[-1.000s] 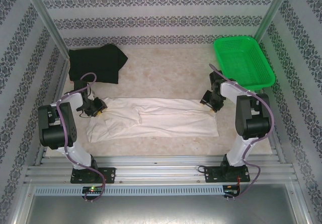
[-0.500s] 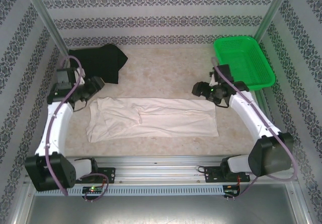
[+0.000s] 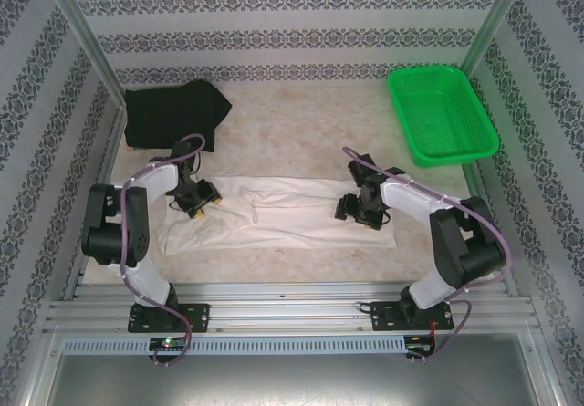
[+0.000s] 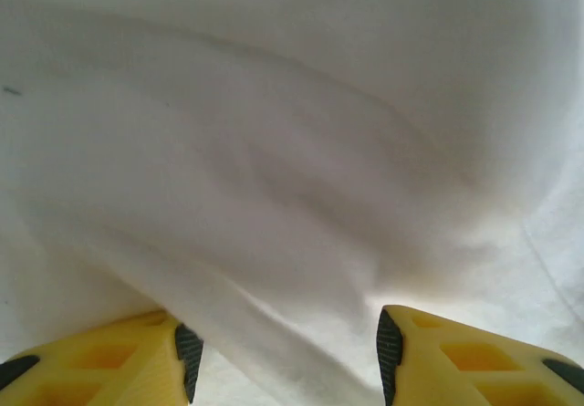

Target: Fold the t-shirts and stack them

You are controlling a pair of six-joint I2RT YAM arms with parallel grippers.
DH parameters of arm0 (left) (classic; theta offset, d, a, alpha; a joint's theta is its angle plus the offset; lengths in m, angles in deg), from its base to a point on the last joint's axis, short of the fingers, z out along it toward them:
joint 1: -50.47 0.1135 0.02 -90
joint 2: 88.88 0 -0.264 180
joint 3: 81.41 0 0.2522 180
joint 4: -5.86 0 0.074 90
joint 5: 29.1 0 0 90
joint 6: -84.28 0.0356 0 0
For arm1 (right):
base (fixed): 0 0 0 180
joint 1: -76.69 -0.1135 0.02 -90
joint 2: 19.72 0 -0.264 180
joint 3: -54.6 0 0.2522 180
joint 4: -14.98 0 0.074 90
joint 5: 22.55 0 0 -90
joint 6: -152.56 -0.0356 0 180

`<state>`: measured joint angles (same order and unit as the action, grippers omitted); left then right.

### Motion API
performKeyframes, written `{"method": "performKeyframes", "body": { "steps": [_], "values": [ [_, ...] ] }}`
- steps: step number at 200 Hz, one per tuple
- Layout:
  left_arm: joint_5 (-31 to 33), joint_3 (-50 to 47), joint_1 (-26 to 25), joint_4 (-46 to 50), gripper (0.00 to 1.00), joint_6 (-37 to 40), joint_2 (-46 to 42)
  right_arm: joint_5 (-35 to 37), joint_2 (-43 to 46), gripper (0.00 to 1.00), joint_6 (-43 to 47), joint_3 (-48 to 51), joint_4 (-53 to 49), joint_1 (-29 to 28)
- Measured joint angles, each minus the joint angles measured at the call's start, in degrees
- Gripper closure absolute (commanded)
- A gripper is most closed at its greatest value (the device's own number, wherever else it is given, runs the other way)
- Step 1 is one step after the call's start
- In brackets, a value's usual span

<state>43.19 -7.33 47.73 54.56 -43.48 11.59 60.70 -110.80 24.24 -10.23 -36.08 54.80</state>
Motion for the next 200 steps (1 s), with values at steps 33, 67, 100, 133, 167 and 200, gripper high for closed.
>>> {"method": "performKeyframes", "body": {
  "steps": [33, 67, 100, 133, 167, 200],
  "values": [
    [1.9, 16.1, -3.9, 0.7, 0.46, 2.8, 12.2, 2.7, 0.3, 0.28, -5.1, 1.8, 1.6, -4.1],
    [3.2, 37.8, -6.7, 3.3, 0.46, 7.0, 26.4, 3.7, 2.0, 0.28, -12.7, 2.9, 2.3, -12.3],
    [2.1, 65.8, -7.0, 10.2, 0.46, 10.6, 42.8, 3.7, 2.3, 0.28, -21.1, 4.0, 4.7, -19.6],
    [-3.2, 85.0, -7.3, 11.1, 0.44, 11.7, 54.3, 3.2, 0.5, 0.27, -28.4, 2.9, 8.7, -24.7],
    [-9.0, 89.6, -9.4, 8.2, 0.43, 12.2, 57.9, 1.4, -3.4, 0.27, -34.0, -1.0, 10.8, -28.7],
    [-11.8, 91.6, -15.4, 4.8, 0.39, 13.7, 59.7, -1.8, -5.8, 0.27, -38.7, -3.2, 14.0, -32.8]
  ]
}}
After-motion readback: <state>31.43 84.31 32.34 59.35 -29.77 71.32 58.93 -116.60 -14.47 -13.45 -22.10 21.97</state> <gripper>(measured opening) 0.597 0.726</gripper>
